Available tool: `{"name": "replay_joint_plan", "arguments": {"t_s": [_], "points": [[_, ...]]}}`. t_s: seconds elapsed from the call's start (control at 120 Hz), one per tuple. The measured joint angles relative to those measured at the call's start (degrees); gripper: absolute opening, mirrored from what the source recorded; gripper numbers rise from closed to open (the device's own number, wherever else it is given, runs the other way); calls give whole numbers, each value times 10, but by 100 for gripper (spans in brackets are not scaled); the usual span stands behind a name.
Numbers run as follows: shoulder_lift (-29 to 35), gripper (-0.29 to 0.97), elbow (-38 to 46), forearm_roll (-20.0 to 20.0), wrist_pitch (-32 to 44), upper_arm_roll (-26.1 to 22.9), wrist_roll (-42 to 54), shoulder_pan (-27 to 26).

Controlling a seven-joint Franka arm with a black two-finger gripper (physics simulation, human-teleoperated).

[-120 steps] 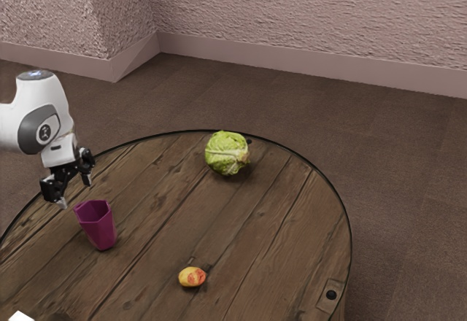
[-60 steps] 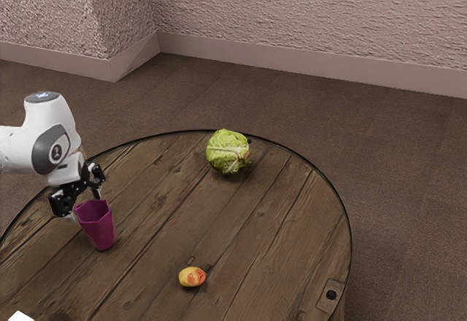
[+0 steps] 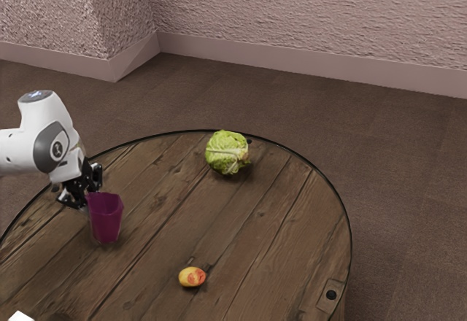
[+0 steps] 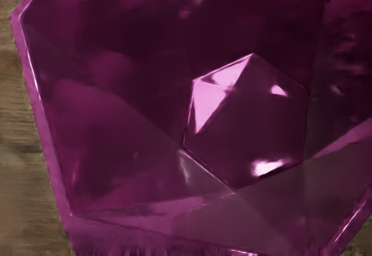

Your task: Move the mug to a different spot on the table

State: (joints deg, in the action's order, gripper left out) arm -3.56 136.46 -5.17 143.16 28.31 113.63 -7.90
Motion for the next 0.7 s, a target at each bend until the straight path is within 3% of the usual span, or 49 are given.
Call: {"name": "replay_joint_plan", "arguments": {"t_s": [0.175, 0.325, 0.55, 0.7], "points": [[37, 3, -7, -26, 4, -3, 8, 2], [45, 1, -23, -80, 7, 3, 17, -2], [-3, -5, -53, -324, -23, -2, 83, 6], [-47, -9, -55, -484, -60, -7, 161, -37]]}}
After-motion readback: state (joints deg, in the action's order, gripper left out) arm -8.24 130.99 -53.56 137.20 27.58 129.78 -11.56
